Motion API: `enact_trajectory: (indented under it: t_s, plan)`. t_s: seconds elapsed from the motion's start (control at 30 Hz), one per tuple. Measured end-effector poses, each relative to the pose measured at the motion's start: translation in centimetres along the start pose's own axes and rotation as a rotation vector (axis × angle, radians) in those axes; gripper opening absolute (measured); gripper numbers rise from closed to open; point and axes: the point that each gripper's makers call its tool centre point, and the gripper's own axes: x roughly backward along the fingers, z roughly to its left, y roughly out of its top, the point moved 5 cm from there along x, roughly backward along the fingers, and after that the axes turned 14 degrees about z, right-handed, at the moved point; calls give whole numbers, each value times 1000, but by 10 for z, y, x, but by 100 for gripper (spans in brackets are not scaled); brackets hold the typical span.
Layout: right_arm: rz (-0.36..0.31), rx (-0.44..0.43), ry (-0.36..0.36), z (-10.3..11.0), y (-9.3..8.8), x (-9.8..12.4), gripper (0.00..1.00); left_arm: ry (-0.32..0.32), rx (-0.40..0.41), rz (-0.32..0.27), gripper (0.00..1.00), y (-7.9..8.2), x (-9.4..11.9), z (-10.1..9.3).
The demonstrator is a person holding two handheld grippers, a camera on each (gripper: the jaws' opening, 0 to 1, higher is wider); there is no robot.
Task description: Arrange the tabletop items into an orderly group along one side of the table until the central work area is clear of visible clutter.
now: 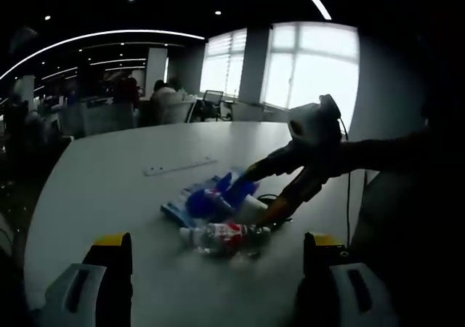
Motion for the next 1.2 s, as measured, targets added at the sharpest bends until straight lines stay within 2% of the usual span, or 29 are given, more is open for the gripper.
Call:
enact_trajectory:
  t_s: [0.27,0.6,1.0,1.2]
  plan:
    - [10,8,18,-2,8,-17,56,0,1,-3,96,2,-2,2]
    - [58,23,21,-3,15,-51,48,2,2,-17,96,4,-2,4]
    - [83,-14,25,-4,12,-76,38,5,3,-11,96,5,-1,10]
    - [82,-23,34,-3,17,-86,34,-1,9,-14,96,6,-2,13]
